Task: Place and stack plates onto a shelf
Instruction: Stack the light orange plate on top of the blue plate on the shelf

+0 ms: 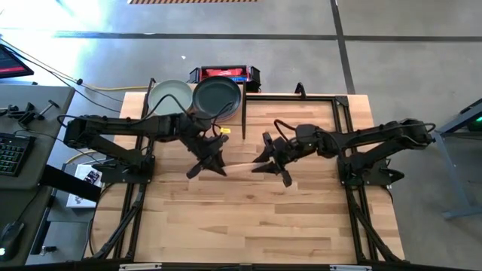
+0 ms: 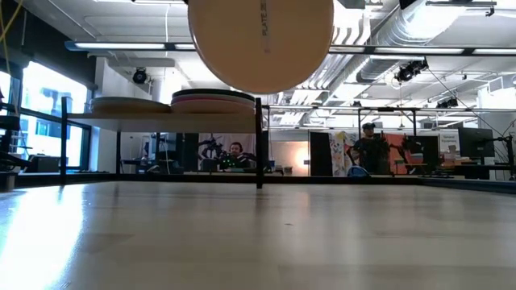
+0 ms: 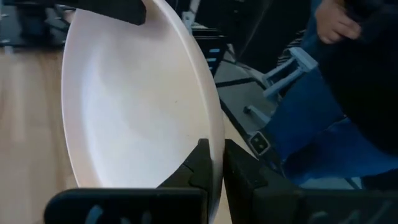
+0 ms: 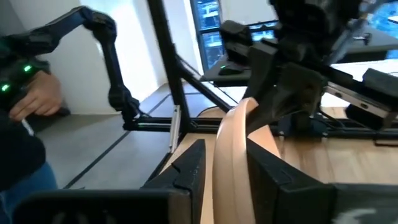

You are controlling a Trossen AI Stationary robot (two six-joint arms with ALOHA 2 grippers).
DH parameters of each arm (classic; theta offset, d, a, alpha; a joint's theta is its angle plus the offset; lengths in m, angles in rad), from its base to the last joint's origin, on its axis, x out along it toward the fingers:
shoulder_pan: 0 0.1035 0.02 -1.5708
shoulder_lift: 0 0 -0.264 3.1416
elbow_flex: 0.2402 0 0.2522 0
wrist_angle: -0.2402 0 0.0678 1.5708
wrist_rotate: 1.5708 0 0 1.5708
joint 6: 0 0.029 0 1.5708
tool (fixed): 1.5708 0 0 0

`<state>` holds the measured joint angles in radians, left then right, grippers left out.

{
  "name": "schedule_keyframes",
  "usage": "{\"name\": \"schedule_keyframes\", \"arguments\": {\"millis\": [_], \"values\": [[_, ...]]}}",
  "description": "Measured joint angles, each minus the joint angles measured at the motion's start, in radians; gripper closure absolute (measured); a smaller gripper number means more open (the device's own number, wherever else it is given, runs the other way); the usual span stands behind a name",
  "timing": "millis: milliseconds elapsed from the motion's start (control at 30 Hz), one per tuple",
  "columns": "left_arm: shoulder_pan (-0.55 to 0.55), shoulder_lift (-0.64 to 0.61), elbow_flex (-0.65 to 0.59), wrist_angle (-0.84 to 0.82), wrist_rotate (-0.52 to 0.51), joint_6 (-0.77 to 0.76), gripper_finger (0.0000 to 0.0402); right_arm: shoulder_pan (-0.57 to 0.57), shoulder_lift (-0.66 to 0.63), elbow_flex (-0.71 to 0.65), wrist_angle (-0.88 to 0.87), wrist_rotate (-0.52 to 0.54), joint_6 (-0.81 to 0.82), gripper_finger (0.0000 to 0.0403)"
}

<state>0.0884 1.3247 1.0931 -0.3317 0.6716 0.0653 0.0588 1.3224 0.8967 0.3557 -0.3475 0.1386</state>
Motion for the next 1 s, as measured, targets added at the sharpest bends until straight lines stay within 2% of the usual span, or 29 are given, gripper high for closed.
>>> {"name": "schedule_keyframes", "arguments": {"millis": [400, 500, 700, 867, 1000], "values": [[0.057, -0.018, 0.000, 0.000, -0.082, -0.062, 0.0391, -0.123, -0.069, 0.000, -0.054, -0.045, 0.043, 0.0295], [0.075, -0.040, -0.003, -0.029, -0.147, -0.086, 0.0392, -0.165, -0.116, 0.002, -0.077, -0.065, 0.044, 0.0295], [0.112, -0.115, -0.002, -0.110, -0.267, -0.096, 0.0392, -0.252, -0.202, 0.002, -0.104, -0.055, 0.044, 0.0295], [0.128, -0.208, -0.002, -0.140, -0.326, -0.117, 0.0392, -0.314, -0.245, 0.002, -0.197, -0.055, 0.043, 0.0295], [0.128, -0.293, -0.001, -0.147, -0.418, -0.103, 0.0392, -0.360, -0.251, 0.002, -0.284, -0.053, 0.036, 0.0295]]}}
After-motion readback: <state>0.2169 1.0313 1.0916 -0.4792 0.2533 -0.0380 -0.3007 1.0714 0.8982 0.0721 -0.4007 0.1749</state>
